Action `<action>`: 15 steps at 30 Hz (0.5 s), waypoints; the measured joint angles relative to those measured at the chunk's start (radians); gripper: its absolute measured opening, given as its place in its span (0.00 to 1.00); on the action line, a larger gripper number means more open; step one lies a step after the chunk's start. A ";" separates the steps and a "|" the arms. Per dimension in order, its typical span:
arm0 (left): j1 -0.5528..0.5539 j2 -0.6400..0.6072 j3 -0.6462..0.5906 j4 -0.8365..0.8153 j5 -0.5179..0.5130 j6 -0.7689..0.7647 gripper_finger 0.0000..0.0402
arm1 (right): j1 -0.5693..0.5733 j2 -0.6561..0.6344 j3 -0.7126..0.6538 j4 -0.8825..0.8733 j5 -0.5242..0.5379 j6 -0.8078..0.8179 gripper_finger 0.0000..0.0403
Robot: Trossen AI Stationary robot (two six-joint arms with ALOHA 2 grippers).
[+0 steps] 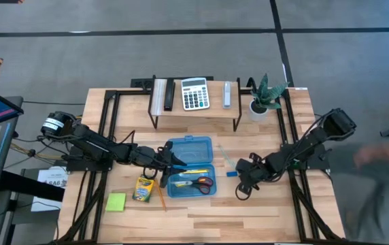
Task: Pack school essentials
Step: Put the blue pencil into the supply box
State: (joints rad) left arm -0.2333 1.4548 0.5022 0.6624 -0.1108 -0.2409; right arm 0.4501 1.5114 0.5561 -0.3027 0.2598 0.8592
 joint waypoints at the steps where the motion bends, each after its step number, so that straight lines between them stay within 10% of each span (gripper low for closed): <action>1: 0.000 0.000 0.000 0.000 0.000 0.000 0.25 | 0.000 -0.002 -0.001 -0.001 0.001 0.000 0.21; 15: 0.000 0.000 0.000 0.000 -0.001 -0.002 0.25 | -0.010 -0.067 -0.002 -0.155 0.029 0.053 0.01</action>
State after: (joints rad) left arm -0.2333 1.4548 0.5022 0.6628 -0.1120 -0.2424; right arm 0.4405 1.4441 0.5539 -0.4577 0.2885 0.9123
